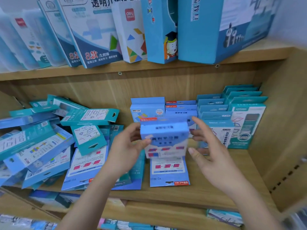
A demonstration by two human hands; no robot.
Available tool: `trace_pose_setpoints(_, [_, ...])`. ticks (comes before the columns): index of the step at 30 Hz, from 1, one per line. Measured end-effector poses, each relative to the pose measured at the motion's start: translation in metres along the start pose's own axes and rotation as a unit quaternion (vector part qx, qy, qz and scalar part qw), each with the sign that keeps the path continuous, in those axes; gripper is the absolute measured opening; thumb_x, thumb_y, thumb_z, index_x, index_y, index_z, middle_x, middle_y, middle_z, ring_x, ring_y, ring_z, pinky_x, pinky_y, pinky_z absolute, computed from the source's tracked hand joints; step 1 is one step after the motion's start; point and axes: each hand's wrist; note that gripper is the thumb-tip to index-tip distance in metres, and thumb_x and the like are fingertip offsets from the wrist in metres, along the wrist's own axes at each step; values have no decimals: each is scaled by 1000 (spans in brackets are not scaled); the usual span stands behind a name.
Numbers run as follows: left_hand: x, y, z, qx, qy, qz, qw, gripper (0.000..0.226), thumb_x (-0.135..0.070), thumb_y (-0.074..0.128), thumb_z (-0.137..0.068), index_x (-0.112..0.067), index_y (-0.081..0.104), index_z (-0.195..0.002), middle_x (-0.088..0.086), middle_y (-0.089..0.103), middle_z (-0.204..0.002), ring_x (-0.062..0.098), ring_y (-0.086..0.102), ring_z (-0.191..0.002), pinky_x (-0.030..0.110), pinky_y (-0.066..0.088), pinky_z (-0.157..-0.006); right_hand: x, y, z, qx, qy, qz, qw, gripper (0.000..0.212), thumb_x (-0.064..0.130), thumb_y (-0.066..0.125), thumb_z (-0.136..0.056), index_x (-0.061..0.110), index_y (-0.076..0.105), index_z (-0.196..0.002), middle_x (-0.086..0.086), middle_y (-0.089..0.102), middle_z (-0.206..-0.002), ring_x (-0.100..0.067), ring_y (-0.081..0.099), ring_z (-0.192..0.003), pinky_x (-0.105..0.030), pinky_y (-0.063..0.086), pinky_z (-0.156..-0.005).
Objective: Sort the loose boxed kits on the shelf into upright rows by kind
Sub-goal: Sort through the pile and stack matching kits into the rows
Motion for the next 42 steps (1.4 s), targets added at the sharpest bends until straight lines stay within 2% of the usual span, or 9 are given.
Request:
trace_pose_setpoints(6, [25, 16, -57, -53, -17, 11, 998, 31, -2, 65, -85, -29, 61, -100, -4, 69, -102, 19, 66, -95, 49, 55, -82, -38, -1, 8, -88, 72, 22, 993, 62, 10, 59, -89, 48, 36, -133, 18, 45, -127, 1, 44, -118, -41, 43, -102])
trace_pose_setpoints(11, [37, 55, -84, -33, -5, -25, 999, 24, -8, 66, -86, -21, 61, -106, -1, 67, -107, 16, 64, -93, 43, 53, -86, -56, -6, 9, -136, 121, 66, 981, 61, 6, 59, -88, 36, 37, -137, 10, 41, -125, 1, 40, -111, -31, 42, -99])
trace_pose_setpoints(17, [52, 84, -93, -41, 8, -54, 998, 31, -8, 67, -85, -34, 59, -101, 1, 64, -109, 16, 62, -96, 43, 52, -88, -68, -11, 12, -152, 132, 80, 976, 63, 4, 59, -86, 29, 37, -139, 8, 38, -125, -4, 40, -114, -40, 45, -99])
trace_pose_setpoints(23, [56, 94, -89, -60, -16, -76, 995, 39, -8, 64, -88, -19, 53, -124, -24, 58, -92, 7, 63, -91, 2, 45, -66, -72, -13, 11, -170, 120, 123, 970, 67, 6, 62, -84, 25, 34, -142, -3, 39, -136, -21, 47, -120, -39, 43, -99])
trace_pose_setpoints(27, [55, 100, -86, -68, 8, -171, 983, 66, -12, 61, -89, -28, 27, -144, -7, 69, -97, 19, 67, -86, 27, 50, -68, -73, -13, 11, -146, 113, 127, 975, 71, 8, 59, -87, 33, 25, -144, -1, 32, -147, -17, 36, -131, -31, 33, -103])
trace_pose_setpoints(31, [51, 102, -83, -45, 20, -263, 964, 77, -16, 54, -94, -42, 7, -148, 3, 69, -89, 26, 64, -82, 27, 38, -61, -75, -15, 12, -126, 102, 129, 978, 72, 10, 58, -89, 37, 22, -144, 2, 33, -148, -11, 33, -132, -27, 32, -103])
trace_pose_setpoints(36, [50, 96, -83, -23, 26, -262, 964, 77, -19, 55, -93, -46, 6, -146, 2, 63, -76, 28, 64, -78, 31, 43, -60, -75, -20, 15, -134, 85, 138, 978, 72, 7, 58, -87, 40, 25, -142, -1, 32, -148, -17, 37, -131, -36, 40, -103])
trace_pose_setpoints(38, [48, 87, -79, -27, 34, -243, 969, 78, -22, 61, -90, -46, 10, -145, 7, 67, -94, 26, 65, -86, 38, 51, -69, -72, -23, 18, -148, 70, 141, 976, 70, 6, 58, -87, 36, 26, -141, 3, 33, -145, -15, 42, -127, -38, 45, -99])
trace_pose_setpoints(42, [32, 56, -51, -32, 37, -302, 952, 40, -22, 61, -89, -29, 52, -128, -5, 65, -111, 13, 62, -87, 31, 50, -77, -67, -25, 28, -182, 52, 146, 971, 61, 6, 59, -86, 26, 36, -139, 1, 43, -134, -14, 45, -120, -39, 44, -99])
Point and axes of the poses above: each hand's wrist, its own z-axis away from the middle knuckle, its own y-axis out of the palm, x = y × z
